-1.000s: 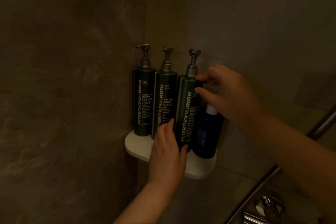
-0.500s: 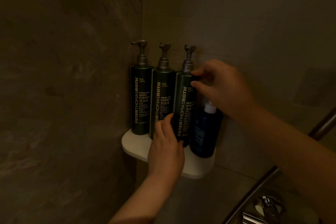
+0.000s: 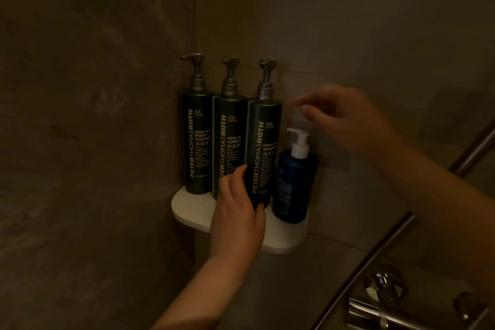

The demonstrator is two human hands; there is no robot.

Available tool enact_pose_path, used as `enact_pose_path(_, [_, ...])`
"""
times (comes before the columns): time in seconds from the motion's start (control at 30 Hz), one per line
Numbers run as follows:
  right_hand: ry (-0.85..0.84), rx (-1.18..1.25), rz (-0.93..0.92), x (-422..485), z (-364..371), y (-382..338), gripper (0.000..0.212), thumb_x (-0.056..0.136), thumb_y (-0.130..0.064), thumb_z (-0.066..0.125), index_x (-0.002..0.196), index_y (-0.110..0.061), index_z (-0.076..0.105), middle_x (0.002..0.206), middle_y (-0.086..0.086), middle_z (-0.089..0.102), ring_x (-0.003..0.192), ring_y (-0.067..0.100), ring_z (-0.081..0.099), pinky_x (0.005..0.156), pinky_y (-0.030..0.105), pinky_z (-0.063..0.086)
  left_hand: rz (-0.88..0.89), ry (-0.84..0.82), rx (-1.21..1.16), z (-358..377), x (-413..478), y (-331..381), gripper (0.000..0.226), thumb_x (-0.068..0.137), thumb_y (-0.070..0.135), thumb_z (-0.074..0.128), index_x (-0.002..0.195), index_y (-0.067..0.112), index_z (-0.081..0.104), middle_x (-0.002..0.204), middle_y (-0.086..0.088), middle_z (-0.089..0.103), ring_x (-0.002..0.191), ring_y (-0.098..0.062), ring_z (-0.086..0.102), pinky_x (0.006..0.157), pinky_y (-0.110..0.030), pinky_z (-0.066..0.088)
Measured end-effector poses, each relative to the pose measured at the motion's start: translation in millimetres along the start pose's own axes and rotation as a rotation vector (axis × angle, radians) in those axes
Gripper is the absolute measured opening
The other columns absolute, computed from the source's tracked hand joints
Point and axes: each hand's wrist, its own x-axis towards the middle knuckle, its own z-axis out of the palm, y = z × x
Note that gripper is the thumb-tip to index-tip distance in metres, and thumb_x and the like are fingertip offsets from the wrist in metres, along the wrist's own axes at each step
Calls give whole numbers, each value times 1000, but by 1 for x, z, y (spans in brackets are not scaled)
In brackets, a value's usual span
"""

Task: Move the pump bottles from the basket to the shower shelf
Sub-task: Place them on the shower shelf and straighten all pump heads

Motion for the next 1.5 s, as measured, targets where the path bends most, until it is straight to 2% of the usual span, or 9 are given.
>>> enact_pose_path(0.17, [-150,-82,69,-10,0,9,20,91,-26,58,107,-35,63,86,-27,54,84,-10,53,68,11,37,98,1,2,3,-11,8,72,83,23,67,140,25,24,129,0,34,108,-13,50,85,-27,49])
enact_pose_path(0.33, [-135,-136,27,-14,7,7,10,85,-22,65,93,-27,69,81,-16,58,80,3,59,68,18,46,143,-43,8,7,-15,9,66,84,24,65,137,28,26,129,4,36,112,-8,46,87,-18,40])
enact_pose_path(0.47, [-121,-76,5,-14,6,4,11,82,-17,68,83,-29,67,79,-18,60,78,3,60,68,21,47,149,-84,-27,8,-17,7,61,87,30,61,138,28,27,130,8,36,113,-5,45,87,-18,40])
enact_pose_path(0.77, [-219,81,-95,-23,2,-6,28,85,-8,65,87,-36,64,87,-20,63,86,-3,62,79,18,49,95,-121,-125,3,-20,10,70,84,49,57,141,36,17,134,13,32,116,2,37,90,-16,33])
enact_pose_path(0.97, [-245,113,-165,-27,1,-8,26,85,-4,65,98,-25,68,95,-17,64,93,-1,62,82,11,47,30,-166,-243,-1,-19,9,75,83,50,58,140,43,11,134,23,29,119,7,34,92,-15,32])
enact_pose_path(1.07, [-255,126,-184,-27,-2,-9,27,85,0,64,99,-22,69,98,-3,68,95,5,63,85,21,50,3,-252,-306,-1,-18,8,75,86,46,57,139,51,4,140,24,27,122,7,31,94,-16,30])
enact_pose_path(1.2, [-254,131,-201,-28,-2,-10,28,85,1,63,99,-22,69,100,-2,68,96,4,62,87,23,51,-34,-274,-382,-2,-16,8,73,85,41,60,130,60,5,138,23,31,122,3,36,96,-20,34])
enact_pose_path(1.33, [-239,141,-214,-31,-2,-10,31,84,4,63,96,-24,69,103,-12,64,100,0,61,86,16,49,-36,-264,-372,-2,-18,8,73,84,42,62,133,53,9,130,28,27,124,1,35,102,-24,35])
enact_pose_path(1.5, [-226,224,-198,-33,0,-9,26,81,3,66,94,-19,70,100,-11,65,95,-2,63,82,11,47,-33,-237,-323,-3,-19,9,74,83,44,62,144,34,21,123,23,29,119,-1,39,100,-22,36])
